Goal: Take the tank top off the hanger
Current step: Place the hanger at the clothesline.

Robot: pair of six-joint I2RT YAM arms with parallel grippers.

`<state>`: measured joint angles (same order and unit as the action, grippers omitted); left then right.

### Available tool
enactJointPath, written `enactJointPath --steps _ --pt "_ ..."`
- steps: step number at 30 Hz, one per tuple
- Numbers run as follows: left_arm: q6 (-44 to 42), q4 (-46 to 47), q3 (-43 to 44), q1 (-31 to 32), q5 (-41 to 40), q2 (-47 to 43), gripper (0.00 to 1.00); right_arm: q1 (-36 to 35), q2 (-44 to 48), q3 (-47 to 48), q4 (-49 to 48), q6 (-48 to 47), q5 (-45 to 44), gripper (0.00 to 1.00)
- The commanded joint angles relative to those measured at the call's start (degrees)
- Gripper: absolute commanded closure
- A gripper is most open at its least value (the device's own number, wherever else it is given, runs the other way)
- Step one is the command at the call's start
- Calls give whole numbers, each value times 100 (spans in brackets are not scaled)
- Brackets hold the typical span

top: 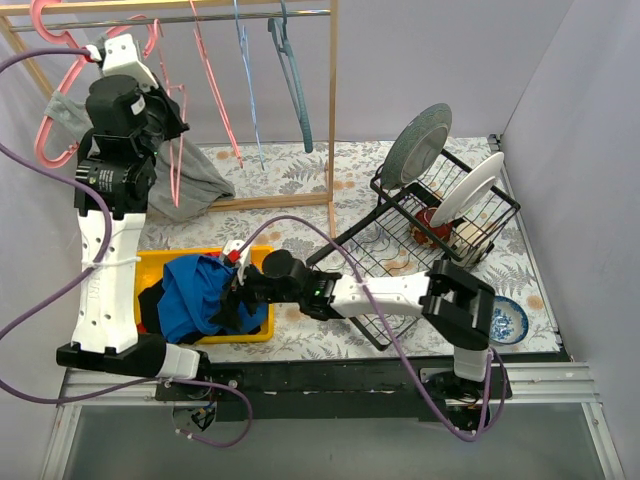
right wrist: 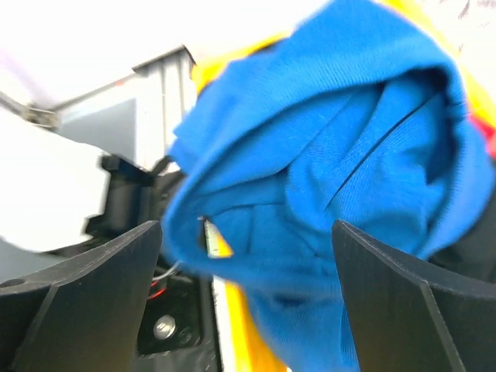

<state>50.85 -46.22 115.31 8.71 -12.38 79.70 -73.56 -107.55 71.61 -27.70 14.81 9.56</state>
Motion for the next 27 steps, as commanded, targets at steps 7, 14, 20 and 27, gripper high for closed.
enactJointPath --steps 7,14,20,27 --pt "-75 702 334 -590 886 -52 100 26 1166 -385 10 -31 -86 2" --pt "-224 702 1035 -721 966 563 100 26 1569 -499 -16 -48 -104 2" --pt "-313 991 1135 -827 1185 836 100 35 1772 -534 2 -66 -25 1" --pt "-347 1175 863 -862 1449 942 100 26 1913 -552 -7 -83 -60 2"
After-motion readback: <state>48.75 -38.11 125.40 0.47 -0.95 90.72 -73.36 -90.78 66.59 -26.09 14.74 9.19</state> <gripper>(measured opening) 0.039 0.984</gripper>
